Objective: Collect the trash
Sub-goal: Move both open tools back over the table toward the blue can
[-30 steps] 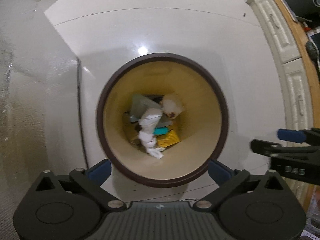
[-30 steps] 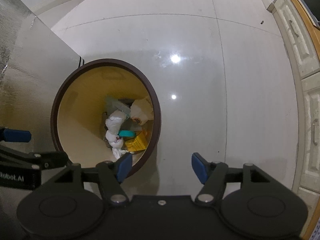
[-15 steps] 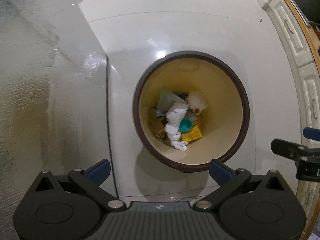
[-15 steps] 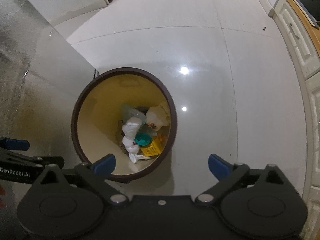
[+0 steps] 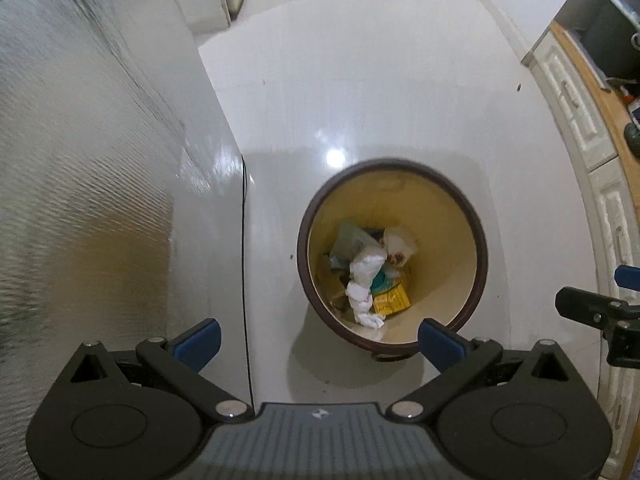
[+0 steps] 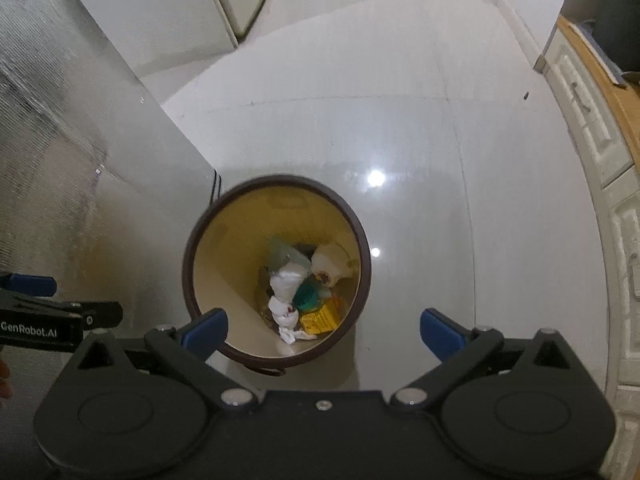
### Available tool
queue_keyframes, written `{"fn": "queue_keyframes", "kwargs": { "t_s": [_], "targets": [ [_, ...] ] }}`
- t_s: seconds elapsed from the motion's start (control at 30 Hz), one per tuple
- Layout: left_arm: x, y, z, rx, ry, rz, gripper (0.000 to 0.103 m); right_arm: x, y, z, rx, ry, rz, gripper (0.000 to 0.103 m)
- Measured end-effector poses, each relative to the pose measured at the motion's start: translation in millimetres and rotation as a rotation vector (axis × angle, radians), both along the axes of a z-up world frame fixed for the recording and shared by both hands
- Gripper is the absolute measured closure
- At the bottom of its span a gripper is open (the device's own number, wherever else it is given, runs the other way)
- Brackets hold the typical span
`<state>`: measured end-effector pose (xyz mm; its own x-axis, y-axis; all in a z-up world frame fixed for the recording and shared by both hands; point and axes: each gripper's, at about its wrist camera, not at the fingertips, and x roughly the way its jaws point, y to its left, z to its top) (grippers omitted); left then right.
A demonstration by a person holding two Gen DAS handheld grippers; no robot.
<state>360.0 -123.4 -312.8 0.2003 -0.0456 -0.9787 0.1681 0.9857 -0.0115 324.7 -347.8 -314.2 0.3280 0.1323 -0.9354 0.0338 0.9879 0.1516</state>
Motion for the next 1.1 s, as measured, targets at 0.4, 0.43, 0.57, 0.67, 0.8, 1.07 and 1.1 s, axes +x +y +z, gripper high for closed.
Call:
{"fn": "queue_keyframes", "kwargs": {
  "t_s": [0.4, 0.43, 0.57, 0.67, 0.8, 1.07, 1.1],
  "targets": [
    [-39, 2, 85, -0.041, -0.201, -0.009, 0.000, -40, -4, 79, -0.027, -0.162, -0.018, 0.000],
    [-43, 3, 93, -0.049, -0.224, -0.010, 0.000, -44, -4, 85, -0.027, -0.175, -0.025, 0.000],
    [-55, 3, 123, -0.073, -0.312, -0.011, 0.000, -57, -8, 109, -0.039, -0.237, -0.039, 0.000],
    [-63, 3, 144, -0.087, -0.378, -0.018, 0.000, -65, -12, 128, -0.042, -0.289, -0.061, 0.000],
    [-73, 2, 171, -0.093, -0.463, -0.025, 0.000, -77, -19, 157, -0.021, -0.378, -0.083, 0.000],
    [-101, 4, 226, -0.106, -0.644, -0.027, 0.000, -99, -20, 215, 0.000, -0.570, -0.106, 0.000],
    [-105, 7, 232, -0.111, -0.665, -0.024, 0.000, -101, -18, 222, 0.001, -0.592, -0.104, 0.000]
  ]
}}
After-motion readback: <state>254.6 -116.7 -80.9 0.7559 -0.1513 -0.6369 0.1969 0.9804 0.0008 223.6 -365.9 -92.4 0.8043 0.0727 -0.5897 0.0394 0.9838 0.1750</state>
